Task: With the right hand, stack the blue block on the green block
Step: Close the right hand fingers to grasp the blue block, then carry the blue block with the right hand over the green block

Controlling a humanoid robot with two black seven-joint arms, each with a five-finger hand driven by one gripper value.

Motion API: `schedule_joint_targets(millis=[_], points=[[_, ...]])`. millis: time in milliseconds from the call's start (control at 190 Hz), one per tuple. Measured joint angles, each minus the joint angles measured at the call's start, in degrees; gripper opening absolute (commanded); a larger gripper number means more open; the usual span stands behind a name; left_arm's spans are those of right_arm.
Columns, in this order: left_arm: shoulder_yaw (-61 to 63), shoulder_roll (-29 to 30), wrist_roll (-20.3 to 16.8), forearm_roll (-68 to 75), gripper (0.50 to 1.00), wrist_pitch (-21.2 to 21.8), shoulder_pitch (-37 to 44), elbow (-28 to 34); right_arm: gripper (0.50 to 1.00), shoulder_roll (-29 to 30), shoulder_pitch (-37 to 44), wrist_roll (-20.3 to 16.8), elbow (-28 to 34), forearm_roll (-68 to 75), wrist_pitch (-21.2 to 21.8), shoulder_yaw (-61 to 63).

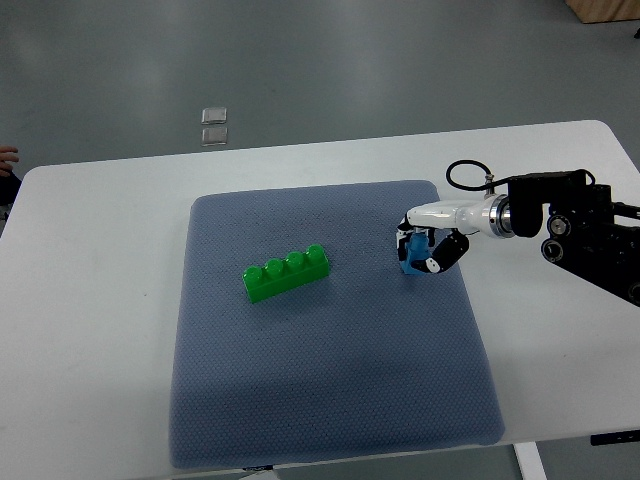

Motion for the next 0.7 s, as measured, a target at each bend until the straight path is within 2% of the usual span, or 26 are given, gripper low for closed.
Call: schedule_joint_targets(millis=[195, 559, 701], points=[[0.0, 0.0, 0.0, 0.0, 1.000, 0.0, 0.0, 0.0, 0.545, 0.0, 0.9, 0.3, 0.1, -0.2, -1.5, 0.4], [0.0, 0.0, 0.0, 0.0, 1.000, 0.0, 0.0, 0.0, 0.545, 2.6, 3.8, 7.7, 1.3, -1.0, -6.3, 0.5], [0.0, 0.0, 0.0, 0.0, 1.000, 0.0, 0.0, 0.0, 0.545, 5.4, 5.6, 9.0, 1.4, -1.9, -7.8, 0.4]])
